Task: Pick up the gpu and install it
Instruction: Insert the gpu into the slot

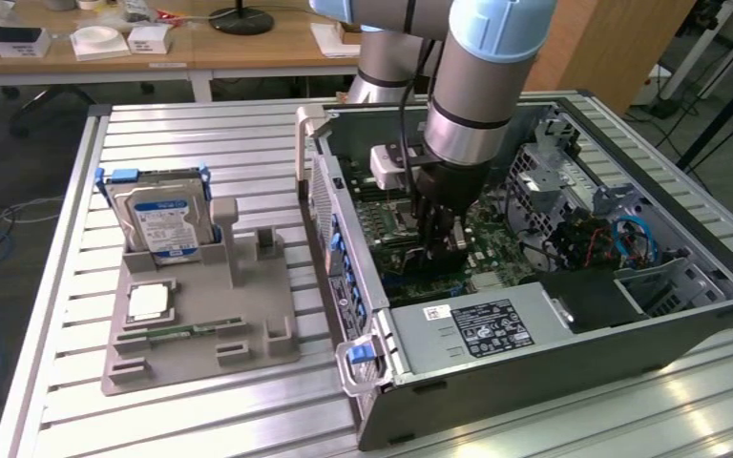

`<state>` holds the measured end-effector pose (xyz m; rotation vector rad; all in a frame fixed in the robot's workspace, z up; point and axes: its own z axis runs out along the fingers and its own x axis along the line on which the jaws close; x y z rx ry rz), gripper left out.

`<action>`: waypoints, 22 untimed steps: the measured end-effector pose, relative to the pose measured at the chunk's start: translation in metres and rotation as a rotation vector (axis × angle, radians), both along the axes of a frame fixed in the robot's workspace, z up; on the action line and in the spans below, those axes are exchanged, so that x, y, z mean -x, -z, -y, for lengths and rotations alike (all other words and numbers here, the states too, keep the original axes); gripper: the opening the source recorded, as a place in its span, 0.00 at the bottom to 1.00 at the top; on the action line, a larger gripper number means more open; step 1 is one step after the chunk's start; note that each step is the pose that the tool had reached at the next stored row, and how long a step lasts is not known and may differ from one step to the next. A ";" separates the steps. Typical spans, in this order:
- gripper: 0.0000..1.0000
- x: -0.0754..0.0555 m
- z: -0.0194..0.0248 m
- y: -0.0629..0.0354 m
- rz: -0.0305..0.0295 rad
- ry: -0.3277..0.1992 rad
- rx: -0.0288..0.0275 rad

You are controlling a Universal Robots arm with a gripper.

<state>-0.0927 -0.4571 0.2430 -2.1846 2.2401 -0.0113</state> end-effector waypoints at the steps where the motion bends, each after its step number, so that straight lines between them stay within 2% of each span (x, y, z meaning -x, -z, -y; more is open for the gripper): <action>1: 0.26 0.000 0.0000 0.0000 0.0000 0.000 0.0000; 2: 0.26 0.000 0.0000 0.0000 0.0000 0.000 -0.0001; 3: 0.26 0.000 -0.0003 0.0010 0.0007 0.000 -0.0029; 4: 0.27 0.000 -0.0002 0.0007 0.0006 0.000 -0.0016; 5: 0.33 0.000 -0.0002 0.0006 0.0006 0.000 -0.0013; 6: 0.33 0.000 0.0000 0.0001 0.0001 0.000 -0.0004; 8: 0.45 0.000 0.0000 0.0001 0.0001 0.000 -0.0003; 9: 0.45 0.000 0.0000 -0.0001 0.0000 0.000 -0.0001; 10: 0.51 0.000 0.0000 -0.0027 -0.0001 0.000 -0.0002; 18: 0.51 0.000 0.0000 -0.0387 0.0001 0.000 -0.0010; 19: 0.51 0.000 0.0000 -0.0413 0.0000 0.000 -0.0008; 22: 0.51 0.000 0.0000 -0.0412 0.0001 0.000 -0.0011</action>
